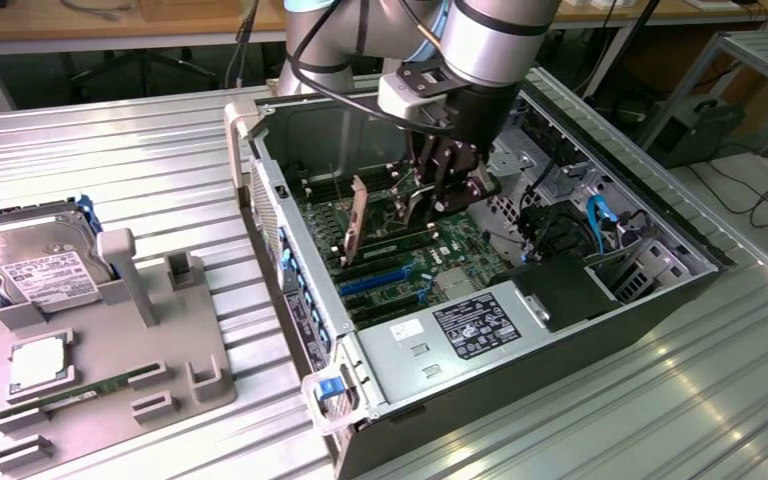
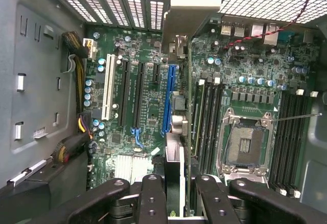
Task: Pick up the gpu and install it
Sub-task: 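Insert the gpu into the slot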
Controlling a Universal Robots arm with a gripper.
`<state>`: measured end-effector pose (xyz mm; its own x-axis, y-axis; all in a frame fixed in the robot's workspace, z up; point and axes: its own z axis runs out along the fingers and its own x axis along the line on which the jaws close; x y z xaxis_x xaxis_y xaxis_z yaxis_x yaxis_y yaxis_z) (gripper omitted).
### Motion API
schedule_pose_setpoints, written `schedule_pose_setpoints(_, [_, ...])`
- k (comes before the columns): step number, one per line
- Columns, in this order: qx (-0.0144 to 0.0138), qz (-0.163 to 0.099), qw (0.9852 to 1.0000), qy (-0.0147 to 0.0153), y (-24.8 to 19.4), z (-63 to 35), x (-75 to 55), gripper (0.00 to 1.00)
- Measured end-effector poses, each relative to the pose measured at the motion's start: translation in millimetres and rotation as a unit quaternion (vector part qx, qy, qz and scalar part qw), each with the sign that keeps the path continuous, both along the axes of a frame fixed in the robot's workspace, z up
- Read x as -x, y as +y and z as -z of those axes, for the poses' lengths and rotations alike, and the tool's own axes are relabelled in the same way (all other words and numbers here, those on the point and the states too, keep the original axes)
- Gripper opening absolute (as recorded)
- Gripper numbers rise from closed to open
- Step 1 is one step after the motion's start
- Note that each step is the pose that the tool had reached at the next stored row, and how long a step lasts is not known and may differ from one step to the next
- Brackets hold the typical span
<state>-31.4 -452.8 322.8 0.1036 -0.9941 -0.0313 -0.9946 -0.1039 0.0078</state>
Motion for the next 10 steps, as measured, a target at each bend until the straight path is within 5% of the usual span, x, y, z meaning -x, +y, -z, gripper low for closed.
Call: schedule_pose_setpoints(10, [0.0000,0.003,1.0000,0.0000,0.0,3.6,0.0,0.27])
